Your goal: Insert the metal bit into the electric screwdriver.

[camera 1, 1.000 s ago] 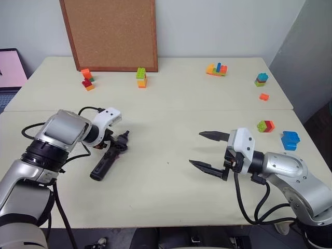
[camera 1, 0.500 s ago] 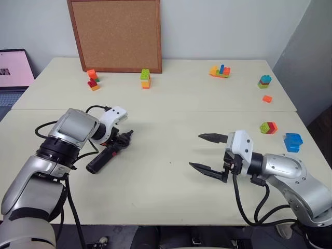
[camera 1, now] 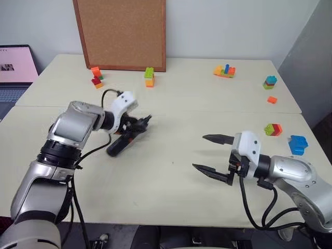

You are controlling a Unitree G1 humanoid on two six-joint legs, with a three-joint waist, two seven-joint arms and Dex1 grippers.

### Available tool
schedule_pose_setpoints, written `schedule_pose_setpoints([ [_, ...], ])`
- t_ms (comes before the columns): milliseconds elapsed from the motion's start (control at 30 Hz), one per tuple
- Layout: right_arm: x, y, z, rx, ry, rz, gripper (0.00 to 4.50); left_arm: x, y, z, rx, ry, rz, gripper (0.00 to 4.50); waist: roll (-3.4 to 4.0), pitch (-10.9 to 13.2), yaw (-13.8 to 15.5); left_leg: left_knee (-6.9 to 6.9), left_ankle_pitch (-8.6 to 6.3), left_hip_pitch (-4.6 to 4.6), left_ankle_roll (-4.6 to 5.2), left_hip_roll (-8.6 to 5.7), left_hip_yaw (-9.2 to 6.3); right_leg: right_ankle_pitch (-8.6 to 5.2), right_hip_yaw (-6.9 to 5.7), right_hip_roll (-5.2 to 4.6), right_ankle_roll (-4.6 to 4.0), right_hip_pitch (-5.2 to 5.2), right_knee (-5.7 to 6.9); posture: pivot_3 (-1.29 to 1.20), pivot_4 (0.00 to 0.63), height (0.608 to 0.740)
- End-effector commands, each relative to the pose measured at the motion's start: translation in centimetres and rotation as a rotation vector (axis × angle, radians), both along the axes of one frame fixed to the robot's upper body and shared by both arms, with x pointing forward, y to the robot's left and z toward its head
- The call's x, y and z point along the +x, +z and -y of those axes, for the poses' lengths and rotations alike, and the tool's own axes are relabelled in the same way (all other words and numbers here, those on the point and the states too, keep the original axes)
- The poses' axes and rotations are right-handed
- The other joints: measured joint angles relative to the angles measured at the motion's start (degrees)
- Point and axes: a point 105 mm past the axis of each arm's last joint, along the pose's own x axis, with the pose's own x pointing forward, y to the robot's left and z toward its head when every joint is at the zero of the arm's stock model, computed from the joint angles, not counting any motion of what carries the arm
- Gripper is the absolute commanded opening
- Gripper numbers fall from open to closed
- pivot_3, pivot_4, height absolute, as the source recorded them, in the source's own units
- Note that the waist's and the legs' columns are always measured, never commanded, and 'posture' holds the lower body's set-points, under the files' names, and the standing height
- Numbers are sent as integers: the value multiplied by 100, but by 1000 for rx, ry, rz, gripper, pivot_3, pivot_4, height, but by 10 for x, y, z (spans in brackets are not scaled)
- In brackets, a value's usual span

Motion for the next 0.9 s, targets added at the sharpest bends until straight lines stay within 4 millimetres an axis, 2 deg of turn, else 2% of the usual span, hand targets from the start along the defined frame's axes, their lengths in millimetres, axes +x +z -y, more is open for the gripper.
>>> schedule_pose_setpoints([
  [33,-6,15,5,-4,18,36,4500,-3,44,32,-180,-56,184,1692,-1,0,-12,3,0,0,0,-1,2,0,1,-1,0,0,-1,0,150,740],
  [100,-4,19,8,-11,16,40,4500,-7,53,47,-257,-81,280,1692,-2,1,-11,6,0,-1,0,0,2,0,2,-2,0,1,2,0,150,740],
  [167,-3,22,10,-22,13,45,4500,-10,53,55,-324,-57,297,1692,-2,1,-22,11,0,1,0,0,2,1,2,-2,2,3,2,0,150,740],
  [333,2,25,18,-64,-8,51,4500,-14,35,67,-396,19,396,1691,0,0,-62,-3,0,14,0,10,-2,2,7,0,1,9,13,0,150,740],
  [467,5,27,19,-80,-13,56,4500,-10,16,76,-423,98,441,1691,0,0,-23,-2,0,22,0,10,-6,5,-1,3,-2,8,15,0,150,740],
  [567,5,29,20,-92,-4,58,4500,-13,12,82,-456,116,472,1691,0,0,-11,10,0,15,0,3,-2,10,3,2,4,8,11,0,150,740],
  [700,3,31,20,-101,10,54,4500,-21,8,79,-462,147,526,1691,0,0,-11,14,0,11,0,-3,6,13,11,2,9,10,2,0,150,740],
  [900,2,30,16,-108,29,55,4500,-36,-13,65,-438,200,477,1690,0,0,-16,12,0,16,0,4,3,13,10,2,9,13,4,0,150,740],
])
